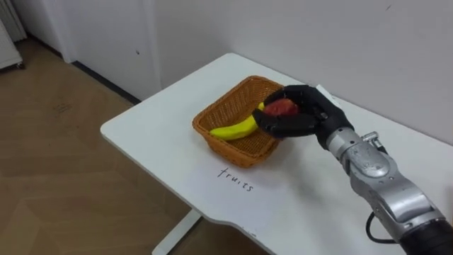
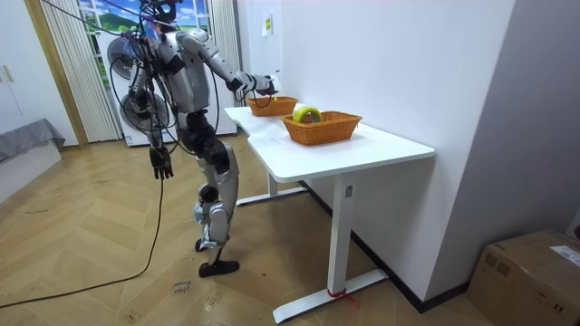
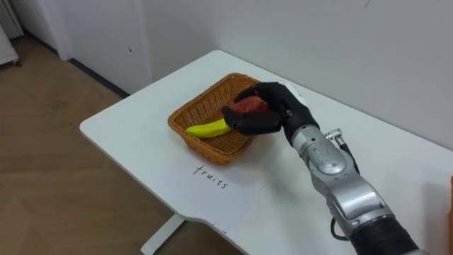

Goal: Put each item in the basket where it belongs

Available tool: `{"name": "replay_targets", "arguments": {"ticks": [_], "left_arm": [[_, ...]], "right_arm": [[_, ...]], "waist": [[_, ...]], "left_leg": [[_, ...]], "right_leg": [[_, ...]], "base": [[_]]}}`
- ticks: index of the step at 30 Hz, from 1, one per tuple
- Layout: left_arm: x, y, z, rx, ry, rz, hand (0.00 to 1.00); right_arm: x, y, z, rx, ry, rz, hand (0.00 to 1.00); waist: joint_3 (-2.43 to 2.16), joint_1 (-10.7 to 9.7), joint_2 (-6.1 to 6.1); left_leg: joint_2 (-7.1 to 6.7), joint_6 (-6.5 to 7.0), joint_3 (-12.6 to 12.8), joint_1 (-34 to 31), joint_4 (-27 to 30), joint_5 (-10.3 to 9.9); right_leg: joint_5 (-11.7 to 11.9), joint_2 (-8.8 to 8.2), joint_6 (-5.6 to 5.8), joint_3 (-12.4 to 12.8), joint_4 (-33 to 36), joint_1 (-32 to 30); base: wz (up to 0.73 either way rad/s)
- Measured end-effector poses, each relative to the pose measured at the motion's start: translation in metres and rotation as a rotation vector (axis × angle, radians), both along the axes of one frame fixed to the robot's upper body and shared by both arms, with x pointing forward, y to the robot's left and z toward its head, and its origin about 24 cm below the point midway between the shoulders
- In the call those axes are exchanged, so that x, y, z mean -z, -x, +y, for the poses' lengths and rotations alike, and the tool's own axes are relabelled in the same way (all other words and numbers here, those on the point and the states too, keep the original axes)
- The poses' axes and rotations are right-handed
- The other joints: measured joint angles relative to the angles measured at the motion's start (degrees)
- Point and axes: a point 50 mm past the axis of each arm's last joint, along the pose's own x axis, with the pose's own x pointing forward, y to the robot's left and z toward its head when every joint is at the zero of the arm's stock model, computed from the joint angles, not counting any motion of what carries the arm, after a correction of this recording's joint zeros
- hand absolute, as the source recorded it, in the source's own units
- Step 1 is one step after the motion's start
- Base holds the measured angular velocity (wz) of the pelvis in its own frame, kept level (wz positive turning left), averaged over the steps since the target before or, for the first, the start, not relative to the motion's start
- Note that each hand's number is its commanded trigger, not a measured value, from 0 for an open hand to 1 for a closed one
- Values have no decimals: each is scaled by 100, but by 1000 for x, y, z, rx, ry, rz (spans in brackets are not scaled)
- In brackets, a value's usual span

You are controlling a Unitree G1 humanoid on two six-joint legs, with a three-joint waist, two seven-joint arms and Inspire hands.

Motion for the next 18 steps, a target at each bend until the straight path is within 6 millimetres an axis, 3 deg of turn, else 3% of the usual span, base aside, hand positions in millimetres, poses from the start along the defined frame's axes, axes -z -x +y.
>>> {"name": "replay_targets", "arguments": {"ticks": [4,10,18], "left_arm": [[-1,-11,6,17,-15,-40,0],[-5,-18,19,40,-46,-55,0],[-7,-42,23,61,-74,-143,0]], "right_arm": [[5,-9,-11,52,30,34,100],[-6,-31,-22,118,35,28,100],[-16,-43,-33,198,-17,20,100]], "waist": [[3,62,-33],[93,115,-163],[122,205,-289]], "left_leg": [[-13,-2,-87,-324,166,3],[-16,2,-106,-677,296,10],[-42,2,-204,-1011,400,10]], "right_leg": [[1,-7,-17,-58,121,-262],[-29,-11,-55,13,266,-574],[-22,0,-57,-135,293,-812]], "base": [[14],[2],[9]]}}
